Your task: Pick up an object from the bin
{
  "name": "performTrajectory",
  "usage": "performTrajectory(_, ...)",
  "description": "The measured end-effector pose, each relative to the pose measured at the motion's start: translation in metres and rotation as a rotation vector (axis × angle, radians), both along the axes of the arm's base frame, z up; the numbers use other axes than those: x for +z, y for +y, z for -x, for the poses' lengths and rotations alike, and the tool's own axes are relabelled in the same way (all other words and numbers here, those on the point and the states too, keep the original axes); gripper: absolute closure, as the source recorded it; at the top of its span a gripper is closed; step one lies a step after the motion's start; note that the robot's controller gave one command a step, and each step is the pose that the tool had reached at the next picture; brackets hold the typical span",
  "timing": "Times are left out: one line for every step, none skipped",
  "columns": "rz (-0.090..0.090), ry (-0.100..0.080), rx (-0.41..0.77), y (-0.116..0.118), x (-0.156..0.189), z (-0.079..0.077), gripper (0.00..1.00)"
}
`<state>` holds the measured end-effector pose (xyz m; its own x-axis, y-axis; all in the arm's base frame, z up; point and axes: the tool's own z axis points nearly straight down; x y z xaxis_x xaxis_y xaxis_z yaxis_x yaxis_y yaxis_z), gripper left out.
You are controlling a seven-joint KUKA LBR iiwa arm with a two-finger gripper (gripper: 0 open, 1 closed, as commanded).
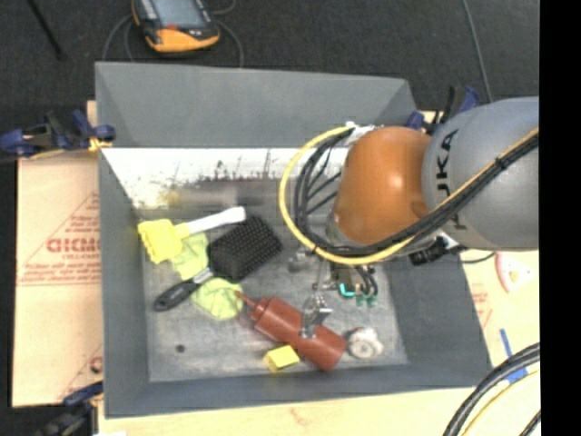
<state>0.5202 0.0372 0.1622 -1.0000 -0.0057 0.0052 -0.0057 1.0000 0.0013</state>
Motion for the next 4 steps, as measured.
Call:
performTrajectory(-0.001,-0.008,-0.001,0.0,0.004,-0.002,0.0)
performTrajectory(-0.004,-0.038,0.012,0.014,-0.079,0.01,1.0)
performTrajectory(-0.004,-0.038,0.011,0.014,-0.079,0.01,1.0)
performTrajectory(0.0,-0.008,-0.024,0.021,0.035,0.0,1.0)
